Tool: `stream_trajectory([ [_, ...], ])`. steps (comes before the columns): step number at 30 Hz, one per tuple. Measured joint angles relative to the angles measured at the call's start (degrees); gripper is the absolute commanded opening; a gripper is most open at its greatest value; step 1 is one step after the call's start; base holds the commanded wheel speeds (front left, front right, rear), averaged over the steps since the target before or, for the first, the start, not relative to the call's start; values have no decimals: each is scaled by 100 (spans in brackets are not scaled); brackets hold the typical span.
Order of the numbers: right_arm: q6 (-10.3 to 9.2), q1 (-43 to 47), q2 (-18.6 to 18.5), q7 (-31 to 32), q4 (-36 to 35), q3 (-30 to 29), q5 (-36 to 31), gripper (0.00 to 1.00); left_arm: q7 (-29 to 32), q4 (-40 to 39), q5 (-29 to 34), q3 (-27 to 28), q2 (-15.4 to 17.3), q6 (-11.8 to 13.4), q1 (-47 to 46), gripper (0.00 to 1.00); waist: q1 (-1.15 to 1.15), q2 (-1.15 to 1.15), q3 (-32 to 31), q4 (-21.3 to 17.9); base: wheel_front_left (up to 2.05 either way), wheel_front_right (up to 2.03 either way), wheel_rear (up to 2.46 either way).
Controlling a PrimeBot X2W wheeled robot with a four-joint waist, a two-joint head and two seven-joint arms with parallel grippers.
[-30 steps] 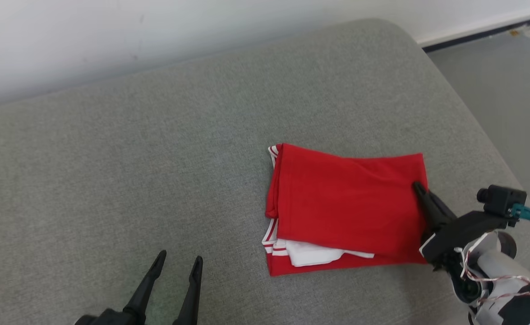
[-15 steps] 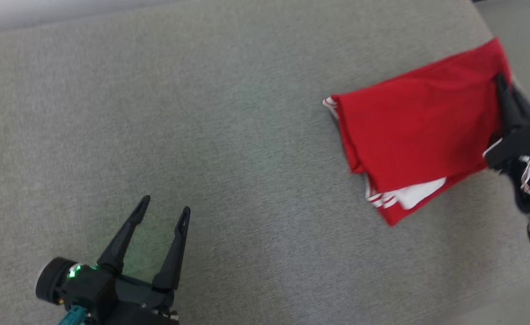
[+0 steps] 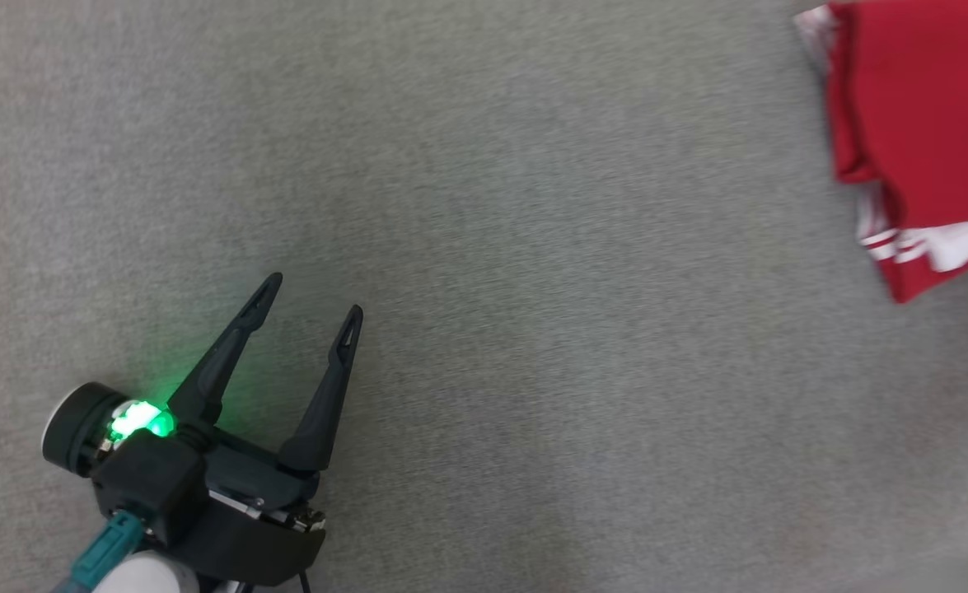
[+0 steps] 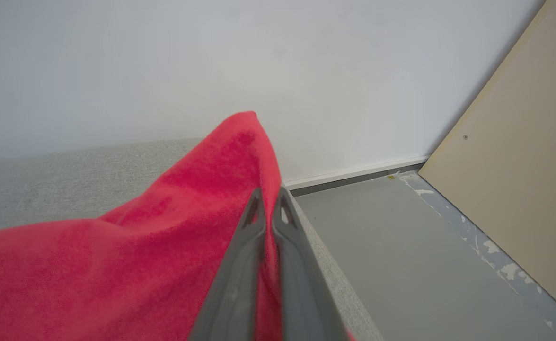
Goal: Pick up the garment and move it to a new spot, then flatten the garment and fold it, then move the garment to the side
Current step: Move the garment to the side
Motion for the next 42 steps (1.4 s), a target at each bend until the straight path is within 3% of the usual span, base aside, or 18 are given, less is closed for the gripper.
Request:
stream_trajectory([
  [14, 0, -629, -213, 2, 1072, -1081, -1114, 0, -108, 10, -81, 8, 49, -5, -186, 100, -1, -1, 329, 410, 0, 0, 0],
  [22, 0, -778, -297, -10, 1299, -1627, -1772, 0, -134, 73, -99, -11, 55, 13, -190, 100, -2, -1, 289, 478, 0, 0, 0],
  [23, 0, -783, -282, -9, 1312, -1704, -1869, 61, -145, 91, -101, -23, 48, 21, -198, 100, -2, -1, 277, 484, 0, 0, 0],
  [24, 0, -783, -265, -9, 1303, -1780, -1978, 100, -148, 118, -108, -36, 41, 26, -207, 100, -2, -1, 262, 491, 0, 0, 0],
  [29, 0, -580, -23, -14, 681, -2307, -2697, 100, -233, 277, -133, -67, -35, 97, -209, 100, -2, -1, 109, 533, 0, 0, 0],
  [34, 0, 305, 1012, -13, -859, -2758, -3276, 100, -357, 533, -296, -4, -188, 222, -20, 100, -1, 0, -187, 588, 0, 0, 0],
  [38, 0, 1258, 1861, -13, -1929, -2596, -3427, 100, -456, 762, -468, 70, -364, 353, 161, 100, -2, -1, -509, 643, 0, 0, 0],
  [42, 0, 2029, 2374, -14, -2572, -2131, -3348, 100, -539, 1045, -555, 144, -513, 457, 314, 100, -2, -1, -869, 717, 0, 0, 0],
])
